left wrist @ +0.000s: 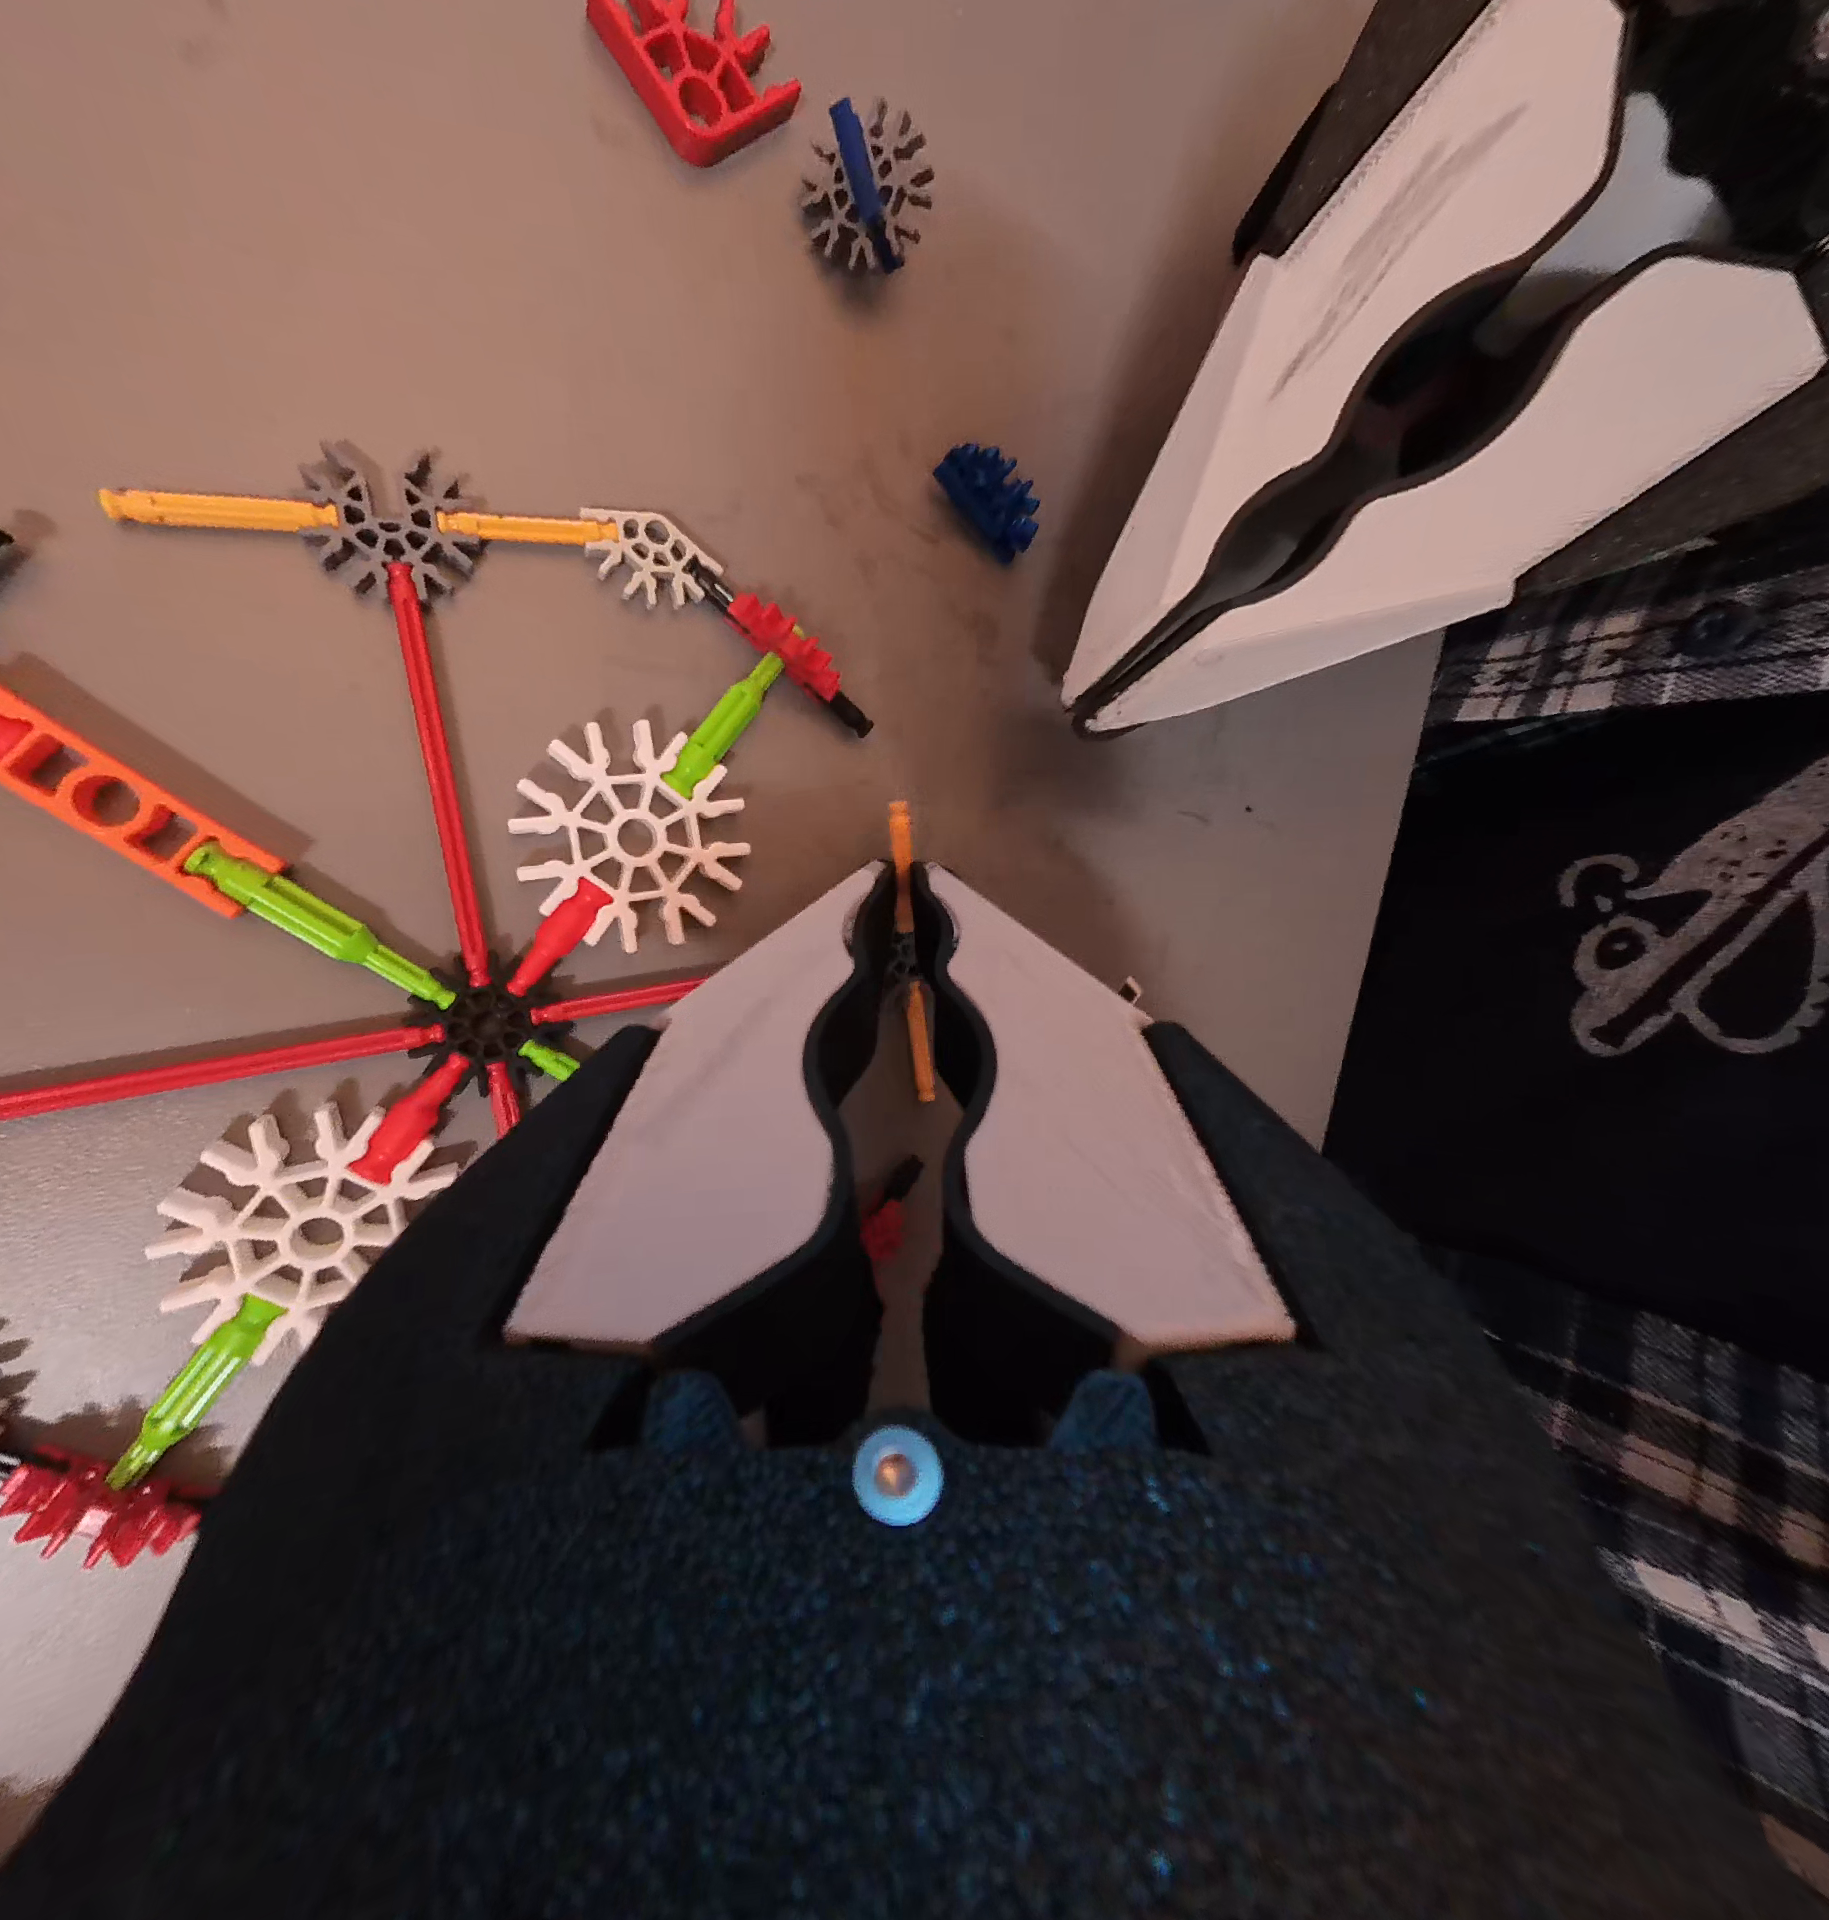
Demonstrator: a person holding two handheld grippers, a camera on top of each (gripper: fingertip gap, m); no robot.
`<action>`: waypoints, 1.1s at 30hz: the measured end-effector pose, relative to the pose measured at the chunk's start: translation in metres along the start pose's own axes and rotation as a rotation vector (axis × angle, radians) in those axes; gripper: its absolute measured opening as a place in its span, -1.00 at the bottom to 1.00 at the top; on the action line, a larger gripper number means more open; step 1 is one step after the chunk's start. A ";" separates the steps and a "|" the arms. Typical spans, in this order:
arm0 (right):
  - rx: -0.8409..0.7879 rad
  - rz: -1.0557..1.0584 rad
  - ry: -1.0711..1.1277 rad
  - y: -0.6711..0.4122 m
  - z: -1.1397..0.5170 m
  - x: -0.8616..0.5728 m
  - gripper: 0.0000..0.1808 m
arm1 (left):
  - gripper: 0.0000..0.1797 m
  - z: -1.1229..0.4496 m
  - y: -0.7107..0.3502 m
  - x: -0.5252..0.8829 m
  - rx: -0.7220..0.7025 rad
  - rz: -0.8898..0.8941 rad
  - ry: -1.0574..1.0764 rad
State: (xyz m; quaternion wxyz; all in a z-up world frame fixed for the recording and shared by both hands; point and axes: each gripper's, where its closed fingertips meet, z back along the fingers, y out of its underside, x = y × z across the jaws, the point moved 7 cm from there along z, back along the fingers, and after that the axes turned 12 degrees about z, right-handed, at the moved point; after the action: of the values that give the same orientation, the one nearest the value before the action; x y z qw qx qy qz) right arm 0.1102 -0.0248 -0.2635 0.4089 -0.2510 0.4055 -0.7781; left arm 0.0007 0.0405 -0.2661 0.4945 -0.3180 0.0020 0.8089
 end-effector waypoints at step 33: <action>0.256 0.382 0.089 -0.018 -0.049 -0.016 -0.88 | -0.92 0.007 0.040 -0.012 -0.089 -0.112 -0.210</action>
State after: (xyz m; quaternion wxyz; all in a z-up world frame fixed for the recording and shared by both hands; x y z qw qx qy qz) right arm 0.0759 0.0155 -0.2762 0.5591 -0.0813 0.3611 -0.7419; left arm -0.0314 0.0130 -0.2671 0.5218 -0.2531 -0.1036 0.8081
